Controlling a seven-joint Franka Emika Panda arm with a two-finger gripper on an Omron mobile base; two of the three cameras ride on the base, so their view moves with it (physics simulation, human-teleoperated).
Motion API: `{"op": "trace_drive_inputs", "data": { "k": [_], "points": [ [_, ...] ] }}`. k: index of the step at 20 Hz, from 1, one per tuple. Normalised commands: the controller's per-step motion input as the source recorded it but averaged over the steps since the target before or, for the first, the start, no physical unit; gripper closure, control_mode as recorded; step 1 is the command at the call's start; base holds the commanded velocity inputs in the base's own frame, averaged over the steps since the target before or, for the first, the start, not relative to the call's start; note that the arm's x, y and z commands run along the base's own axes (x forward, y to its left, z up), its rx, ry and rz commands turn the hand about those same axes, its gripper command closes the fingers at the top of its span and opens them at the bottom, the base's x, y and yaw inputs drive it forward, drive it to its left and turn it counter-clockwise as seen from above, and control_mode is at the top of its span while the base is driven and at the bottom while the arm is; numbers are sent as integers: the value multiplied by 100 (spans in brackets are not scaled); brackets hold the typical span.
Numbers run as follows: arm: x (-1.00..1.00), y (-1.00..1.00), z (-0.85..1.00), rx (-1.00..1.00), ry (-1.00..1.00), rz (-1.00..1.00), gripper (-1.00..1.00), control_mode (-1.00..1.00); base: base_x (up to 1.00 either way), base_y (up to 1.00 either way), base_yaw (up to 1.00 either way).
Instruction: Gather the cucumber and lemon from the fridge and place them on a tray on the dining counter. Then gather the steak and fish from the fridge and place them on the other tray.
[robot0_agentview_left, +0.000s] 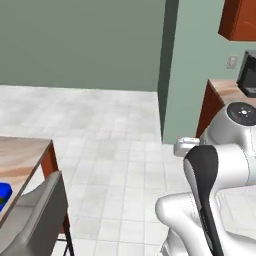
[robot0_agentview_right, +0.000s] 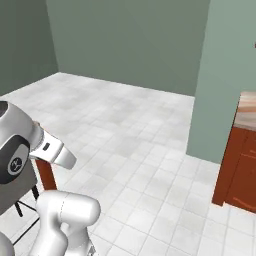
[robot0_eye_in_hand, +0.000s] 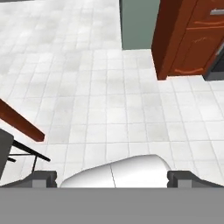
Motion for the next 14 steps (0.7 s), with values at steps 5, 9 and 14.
{"op": "trace_drive_inputs", "data": {
  "k": [5, 9, 14],
  "points": [
    [0, 0, 0, 0, 0, 0, -100, 100, -57, 39, -42],
    [0, 0, 0, 0, 0, 0, -100, 100, -52, 28, -46],
    [0, 0, 0, 0, 0, 0, -100, 100, -51, 19, -49]
  ]
}}
